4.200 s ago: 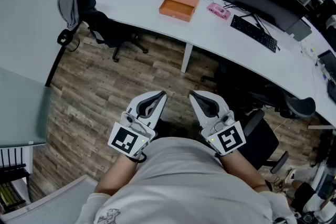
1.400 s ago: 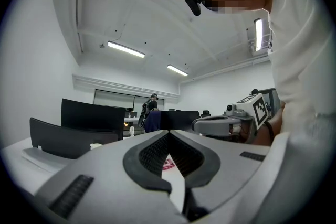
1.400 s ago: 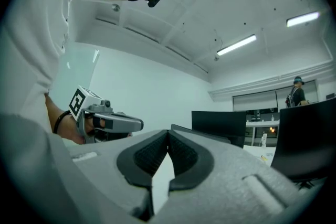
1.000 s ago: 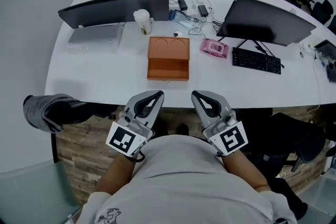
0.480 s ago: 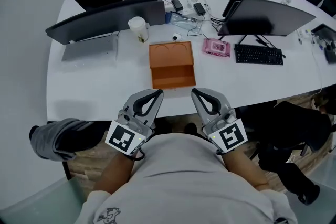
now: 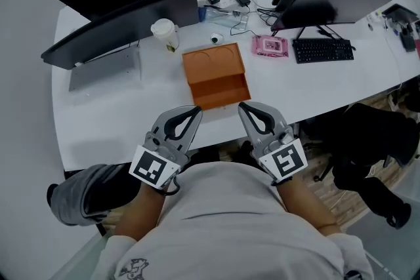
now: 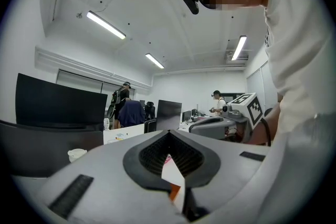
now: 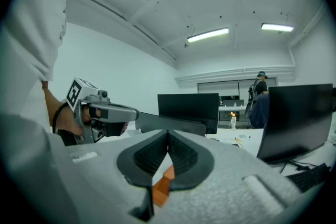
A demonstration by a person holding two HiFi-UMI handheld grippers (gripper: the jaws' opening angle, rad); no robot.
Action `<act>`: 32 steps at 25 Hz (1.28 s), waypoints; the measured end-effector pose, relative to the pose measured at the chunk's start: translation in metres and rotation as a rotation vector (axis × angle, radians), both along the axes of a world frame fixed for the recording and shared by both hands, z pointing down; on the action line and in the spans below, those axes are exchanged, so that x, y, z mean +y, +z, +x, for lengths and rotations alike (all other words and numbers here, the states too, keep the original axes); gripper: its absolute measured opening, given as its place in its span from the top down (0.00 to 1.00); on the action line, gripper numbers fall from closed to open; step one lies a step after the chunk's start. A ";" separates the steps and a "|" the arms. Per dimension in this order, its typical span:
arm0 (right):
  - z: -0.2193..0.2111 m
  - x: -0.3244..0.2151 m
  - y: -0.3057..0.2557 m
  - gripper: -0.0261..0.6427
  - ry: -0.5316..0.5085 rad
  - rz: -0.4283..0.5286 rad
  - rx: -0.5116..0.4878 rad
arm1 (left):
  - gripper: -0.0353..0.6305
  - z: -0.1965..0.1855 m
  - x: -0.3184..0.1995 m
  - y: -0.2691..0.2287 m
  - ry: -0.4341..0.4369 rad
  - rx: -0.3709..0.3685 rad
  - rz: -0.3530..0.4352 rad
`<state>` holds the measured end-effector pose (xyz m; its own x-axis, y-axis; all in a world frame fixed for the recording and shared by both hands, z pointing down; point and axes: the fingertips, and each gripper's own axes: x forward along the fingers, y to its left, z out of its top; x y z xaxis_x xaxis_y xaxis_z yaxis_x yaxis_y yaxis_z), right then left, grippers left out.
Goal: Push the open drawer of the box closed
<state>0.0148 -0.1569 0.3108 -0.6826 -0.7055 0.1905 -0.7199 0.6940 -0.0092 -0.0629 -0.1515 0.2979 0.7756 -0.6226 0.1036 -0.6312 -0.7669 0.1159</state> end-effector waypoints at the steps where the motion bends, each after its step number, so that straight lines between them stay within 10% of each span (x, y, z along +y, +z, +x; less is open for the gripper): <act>1: -0.002 -0.002 0.007 0.96 0.011 -0.012 0.005 | 0.95 -0.002 -0.001 0.006 0.017 -0.007 -0.008; 32: 0.016 -0.019 0.269 0.84 0.210 -0.451 0.128 | 0.95 -0.030 -0.035 0.181 0.061 -0.063 -0.240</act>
